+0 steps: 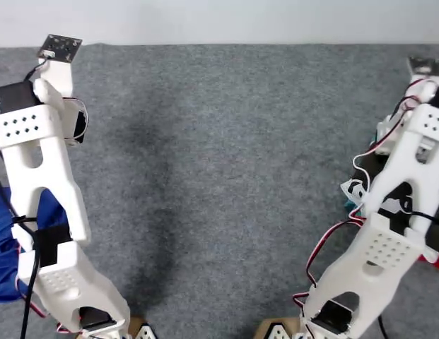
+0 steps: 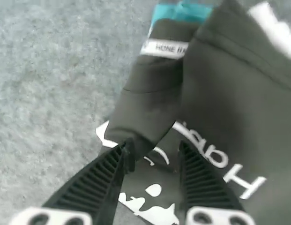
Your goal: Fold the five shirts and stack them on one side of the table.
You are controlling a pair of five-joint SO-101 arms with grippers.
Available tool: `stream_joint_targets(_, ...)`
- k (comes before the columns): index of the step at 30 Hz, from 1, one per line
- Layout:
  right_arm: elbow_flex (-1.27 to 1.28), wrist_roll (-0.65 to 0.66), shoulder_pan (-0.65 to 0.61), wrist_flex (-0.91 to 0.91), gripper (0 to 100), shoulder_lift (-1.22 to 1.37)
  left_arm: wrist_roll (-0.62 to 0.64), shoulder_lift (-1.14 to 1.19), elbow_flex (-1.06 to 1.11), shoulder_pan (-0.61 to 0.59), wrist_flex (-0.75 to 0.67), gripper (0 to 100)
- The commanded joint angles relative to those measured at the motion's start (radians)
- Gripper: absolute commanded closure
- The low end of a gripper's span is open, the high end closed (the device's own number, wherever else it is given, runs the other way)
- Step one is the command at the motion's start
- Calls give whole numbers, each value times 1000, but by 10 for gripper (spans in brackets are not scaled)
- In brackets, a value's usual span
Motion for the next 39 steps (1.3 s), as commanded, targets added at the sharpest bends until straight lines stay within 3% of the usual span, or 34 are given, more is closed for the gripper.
stream_joint_targets(1, 44, -20, 10, 41, 844, -5, -8, -57, -4, 8, 21, 994)
stream_joint_targets(9, 132, -75, 4, 42, 853, -8, -8, -57, -4, 8, 21, 994)
stream_joint_targets(14, 184, -75, 8, 42, 980, -10, -8, -54, -4, 8, 21, 994)
stream_joint_targets(27, 189, -69, -53, 44, 989, -143, -8, -48, -4, 9, 21, 994)
stream_joint_targets(39, 396, -12, -113, 41, 990, -179, -8, -48, -4, 9, 21, 994)
